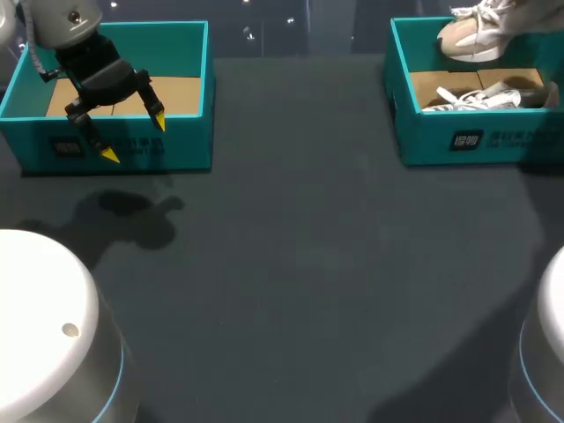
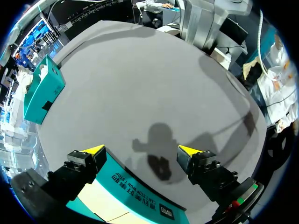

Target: Take the shoe out of the shoebox, open the shoe tongue, remove and reinsert the insole, then place the shoe into the shoebox

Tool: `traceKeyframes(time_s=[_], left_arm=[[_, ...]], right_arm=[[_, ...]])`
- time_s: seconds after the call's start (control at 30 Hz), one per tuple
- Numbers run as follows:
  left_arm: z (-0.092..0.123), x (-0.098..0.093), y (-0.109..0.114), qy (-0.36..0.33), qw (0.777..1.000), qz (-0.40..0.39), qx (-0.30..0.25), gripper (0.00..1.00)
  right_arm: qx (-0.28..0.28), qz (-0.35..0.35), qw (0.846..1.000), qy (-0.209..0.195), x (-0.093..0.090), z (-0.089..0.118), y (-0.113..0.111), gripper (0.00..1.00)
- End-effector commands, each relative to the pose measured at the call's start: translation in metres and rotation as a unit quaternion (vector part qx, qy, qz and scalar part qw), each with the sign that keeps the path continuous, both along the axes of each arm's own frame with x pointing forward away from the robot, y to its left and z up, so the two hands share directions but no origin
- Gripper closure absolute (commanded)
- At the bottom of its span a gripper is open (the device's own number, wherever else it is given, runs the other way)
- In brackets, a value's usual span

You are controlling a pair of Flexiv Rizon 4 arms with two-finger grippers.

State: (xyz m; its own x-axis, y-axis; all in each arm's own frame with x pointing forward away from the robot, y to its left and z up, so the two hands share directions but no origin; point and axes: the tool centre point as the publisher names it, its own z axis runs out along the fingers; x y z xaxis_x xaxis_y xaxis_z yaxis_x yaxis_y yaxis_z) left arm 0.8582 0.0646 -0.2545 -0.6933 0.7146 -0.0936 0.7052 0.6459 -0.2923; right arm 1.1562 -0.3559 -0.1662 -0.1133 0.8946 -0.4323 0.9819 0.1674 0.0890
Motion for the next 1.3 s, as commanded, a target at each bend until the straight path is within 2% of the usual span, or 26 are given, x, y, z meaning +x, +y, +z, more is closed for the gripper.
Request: traceKeyframes(time_s=[0.03, 0.3, 0.47, 0.7, 0.93, 1.3], left_arm=[[0.000, -0.001, 0.000, -0.001, 1.000, 0.000, 0.001, 0.00], [0.000, -0.001, 0.000, -0.001, 1.000, 0.000, 0.001, 0.00], [0.000, -0.001, 0.000, -0.001, 1.000, 0.000, 0.001, 0.00], [0.000, -0.001, 0.000, -0.001, 1.000, 0.000, 0.001, 0.00], [0.000, -0.001, 0.000, -0.001, 1.000, 0.000, 0.001, 0.00], [0.000, -0.001, 0.000, -0.001, 1.000, 0.000, 0.001, 0.00]], right_arm=[[0.030, -0.134, 0.989, -0.049, -0.003, 0.004, 0.001, 1.00], [0.030, -0.134, 0.989, -0.049, -0.003, 0.004, 0.001, 1.00], [0.022, -0.123, 0.990, -0.059, -0.003, -0.017, 0.006, 1.00], [0.038, -0.113, 0.991, -0.058, -0.007, -0.032, 0.005, 1.00], [0.034, -0.110, 0.992, -0.050, -0.005, -0.047, 0.004, 1.00], [0.038, -0.105, 0.993, -0.030, 0.003, -0.078, 0.021, 1.00]])
